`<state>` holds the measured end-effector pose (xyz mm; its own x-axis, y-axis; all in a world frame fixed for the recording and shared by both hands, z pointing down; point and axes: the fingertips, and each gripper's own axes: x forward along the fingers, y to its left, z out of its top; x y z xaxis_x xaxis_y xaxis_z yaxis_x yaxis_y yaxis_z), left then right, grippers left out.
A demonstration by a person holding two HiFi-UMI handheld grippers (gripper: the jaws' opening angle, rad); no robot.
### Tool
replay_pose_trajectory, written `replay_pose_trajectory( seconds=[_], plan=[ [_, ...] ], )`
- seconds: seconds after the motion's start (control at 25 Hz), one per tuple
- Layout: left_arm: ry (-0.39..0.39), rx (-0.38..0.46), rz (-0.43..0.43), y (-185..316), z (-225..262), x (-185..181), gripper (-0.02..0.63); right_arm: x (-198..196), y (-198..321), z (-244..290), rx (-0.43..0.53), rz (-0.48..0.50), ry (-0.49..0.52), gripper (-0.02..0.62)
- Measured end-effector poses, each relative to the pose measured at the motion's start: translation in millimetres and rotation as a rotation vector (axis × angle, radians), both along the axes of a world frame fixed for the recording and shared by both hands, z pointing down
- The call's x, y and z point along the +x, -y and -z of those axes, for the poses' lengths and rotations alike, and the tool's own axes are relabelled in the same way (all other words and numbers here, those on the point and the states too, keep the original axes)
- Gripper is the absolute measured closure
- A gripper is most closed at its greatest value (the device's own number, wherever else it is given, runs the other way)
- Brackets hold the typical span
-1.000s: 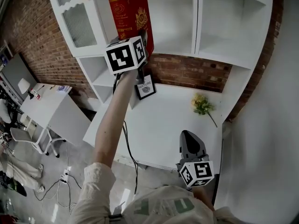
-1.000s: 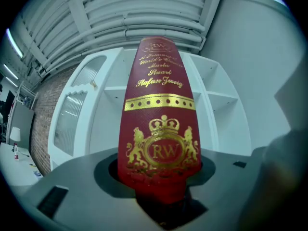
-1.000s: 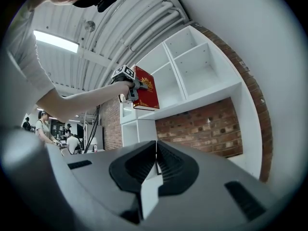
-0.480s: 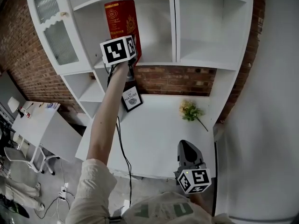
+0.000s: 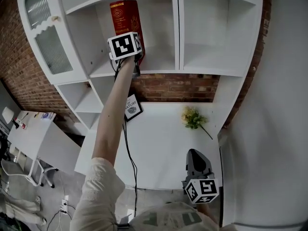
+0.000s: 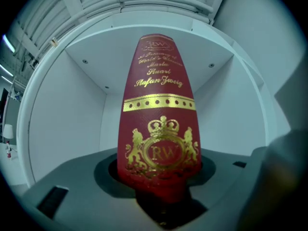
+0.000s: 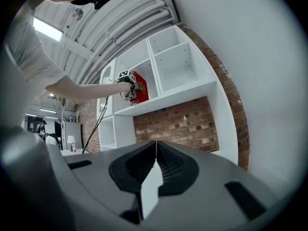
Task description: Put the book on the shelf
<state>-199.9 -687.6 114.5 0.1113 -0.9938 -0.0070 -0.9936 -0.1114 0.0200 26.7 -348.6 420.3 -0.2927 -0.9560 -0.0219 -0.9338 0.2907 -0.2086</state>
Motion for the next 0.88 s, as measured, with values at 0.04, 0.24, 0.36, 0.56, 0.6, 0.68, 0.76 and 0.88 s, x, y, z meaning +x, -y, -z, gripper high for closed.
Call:
replay_pose_trajectory(
  seconds=[0.04,0.24,0.36,0.56,0.6,0.68,0.76,0.88],
  plan=[
    [-0.003,-0.001,0.003,5.8,-0.4,0.6,0.357,1.7,1.4,-1.3,-0.006,-0.004,-0.005,0.578],
    [0.006,-0.004,0.016,30.0,-1.0,2.9,0.357,12.2,7.6,-2.3,-0.022,-0.034,0.034,0.578],
    [0.017,-0.004,0.017,44.4,-3.2,6.1,0.357,17.6,9.7,-0.4,-0.019,-0.05,0.037,0.578],
    [0.02,-0.015,0.035,61.6,-4.1,5.9,0.357,23.8,11.3,-1.3,-0.029,-0.062,0.047,0.578],
    [0.019,-0.017,0.038,64.1,-4.5,6.0,0.357,25.2,11.0,-1.6,-0.029,-0.064,0.047,0.578],
    [0.019,-0.016,0.045,68.3,-5.0,6.8,0.357,28.6,10.8,-2.7,-0.028,-0.071,0.045,0.578],
    [0.022,-0.011,0.051,71.1,-5.0,7.6,0.357,31.9,10.9,-4.3,-0.032,-0.077,0.047,0.578],
    [0.024,-0.006,0.057,72.5,-4.3,7.2,0.357,36.9,10.0,-5.3,-0.036,-0.088,0.05,0.578]
  ],
)
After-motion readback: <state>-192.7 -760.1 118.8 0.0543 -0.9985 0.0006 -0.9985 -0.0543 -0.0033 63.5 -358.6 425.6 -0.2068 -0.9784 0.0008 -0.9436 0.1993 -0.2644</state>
